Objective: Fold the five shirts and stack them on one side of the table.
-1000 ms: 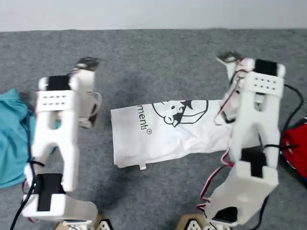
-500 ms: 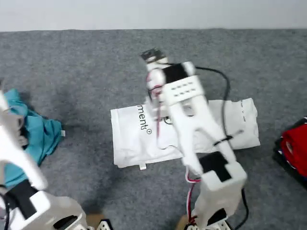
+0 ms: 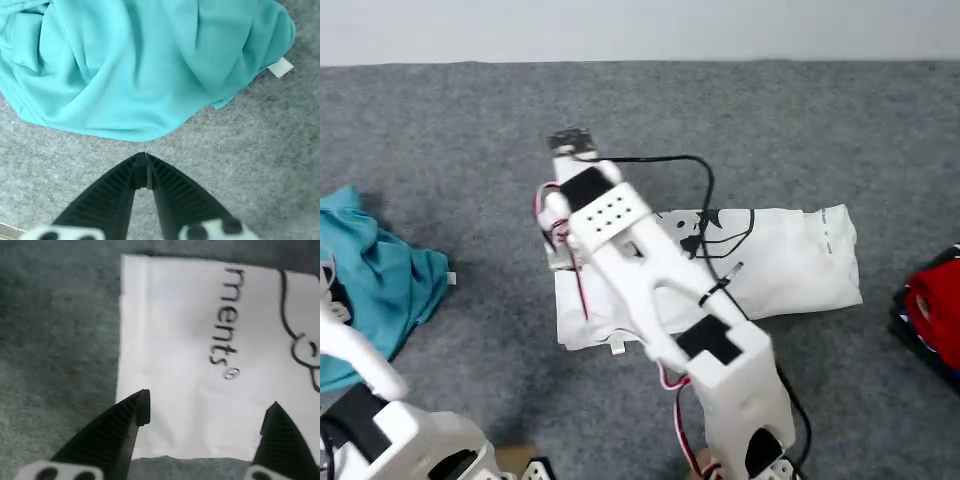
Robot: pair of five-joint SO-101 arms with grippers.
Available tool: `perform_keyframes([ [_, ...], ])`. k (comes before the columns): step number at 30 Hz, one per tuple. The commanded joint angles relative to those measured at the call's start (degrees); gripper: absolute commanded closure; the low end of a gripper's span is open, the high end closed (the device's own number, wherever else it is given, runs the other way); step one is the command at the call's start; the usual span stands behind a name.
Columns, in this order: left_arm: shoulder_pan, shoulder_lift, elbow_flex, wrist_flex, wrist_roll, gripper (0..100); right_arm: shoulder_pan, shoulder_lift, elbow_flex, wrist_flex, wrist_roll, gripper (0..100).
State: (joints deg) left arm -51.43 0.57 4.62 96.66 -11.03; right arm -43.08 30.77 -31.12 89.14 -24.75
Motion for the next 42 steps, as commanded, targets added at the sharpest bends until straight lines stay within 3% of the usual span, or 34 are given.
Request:
perform_keyframes([
  [1, -0.26, -2.37, -1.80, 0.70, -0.18, 100, -1.89, 2.51, -7.91, -0.66, -0.62, 63.7],
  [11, -0.26, -2.73, -1.80, 0.62, -0.09, 100, -5.49, 16.57, -22.51, -0.13, -0.62, 63.7],
  [23, -0.26, -2.73, -1.80, 0.62, -0.09, 100, -5.67, 23.87, -23.91, 2.42, -0.62, 64.6],
  [32, -0.26, -2.37, -1.80, 0.62, -0.09, 100, -2.24, 25.54, -23.91, 2.68, 1.85, 92.9],
  [42, 0.00, -2.29, -1.80, 0.53, 0.00, 100, 2.42, 24.84, -24.00, 3.21, 2.64, 96.3],
])
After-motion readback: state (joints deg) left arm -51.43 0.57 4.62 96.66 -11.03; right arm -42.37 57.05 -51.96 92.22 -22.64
